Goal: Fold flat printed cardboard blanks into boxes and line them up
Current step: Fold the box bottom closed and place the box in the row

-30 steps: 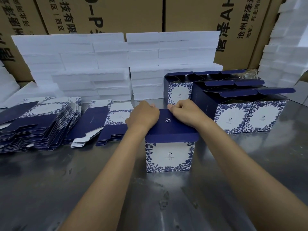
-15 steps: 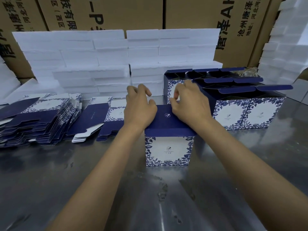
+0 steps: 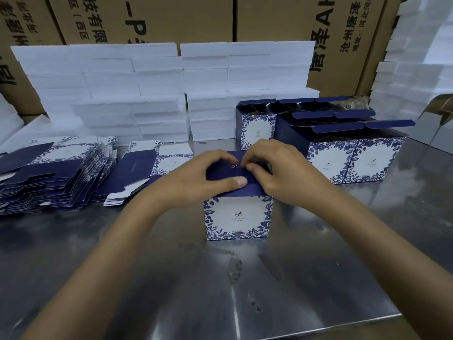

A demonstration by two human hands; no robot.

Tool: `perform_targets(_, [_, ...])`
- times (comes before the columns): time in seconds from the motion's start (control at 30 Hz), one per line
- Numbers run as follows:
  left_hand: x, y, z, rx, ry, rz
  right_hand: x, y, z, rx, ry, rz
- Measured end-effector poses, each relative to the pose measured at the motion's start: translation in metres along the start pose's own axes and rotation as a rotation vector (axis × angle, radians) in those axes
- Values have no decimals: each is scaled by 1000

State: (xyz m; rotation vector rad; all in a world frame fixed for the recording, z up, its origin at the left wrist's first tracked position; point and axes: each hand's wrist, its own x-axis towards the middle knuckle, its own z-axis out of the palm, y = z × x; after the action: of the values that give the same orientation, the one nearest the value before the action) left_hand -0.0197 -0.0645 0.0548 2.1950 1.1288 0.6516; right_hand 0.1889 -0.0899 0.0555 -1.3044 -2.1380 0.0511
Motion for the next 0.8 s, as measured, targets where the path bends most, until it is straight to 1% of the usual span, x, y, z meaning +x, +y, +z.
perform_targets(0.03, [-3, -2, 1, -21, 40, 3, -6, -1, -1, 22, 22, -21])
perform_targets(0.1, [-8, -5, 8, -75, 195, 42, -17, -3, 0, 60, 46, -60])
perform_targets(0.2, [-12, -8, 28, -47, 404, 169, -26, -1, 6, 79, 86, -92])
perform_targets(0.27, [-14, -9, 42, -1, 494, 241, -28, 1, 10, 115, 112, -84])
perform_targets(0.3, [-14, -10, 46, -8, 517, 250, -28, 2, 12, 132, 115, -73])
perform_targets(0.37, [-12, -12, 47, -77, 486, 222, -27, 5, 14, 142, 114, -52])
perform_targets(0.5, [-8, -20, 34, -239, 297, 169, -27, 9, 21, 175, 166, -21])
perform_targets(0.57, [-8, -23, 33, -315, 304, 165, -31, 6, 32, 270, 232, 32])
perform_targets(0.67, [-6, -22, 39, -356, 383, 185, -31, 1, 44, 394, 319, 97])
perform_targets(0.73, [-4, -23, 36, -333, 366, 187, -28, 4, 43, 408, 311, 96])
perform_targets(0.8, [-4, -28, 26, -352, 306, 173, -28, 11, 37, 423, 261, 108])
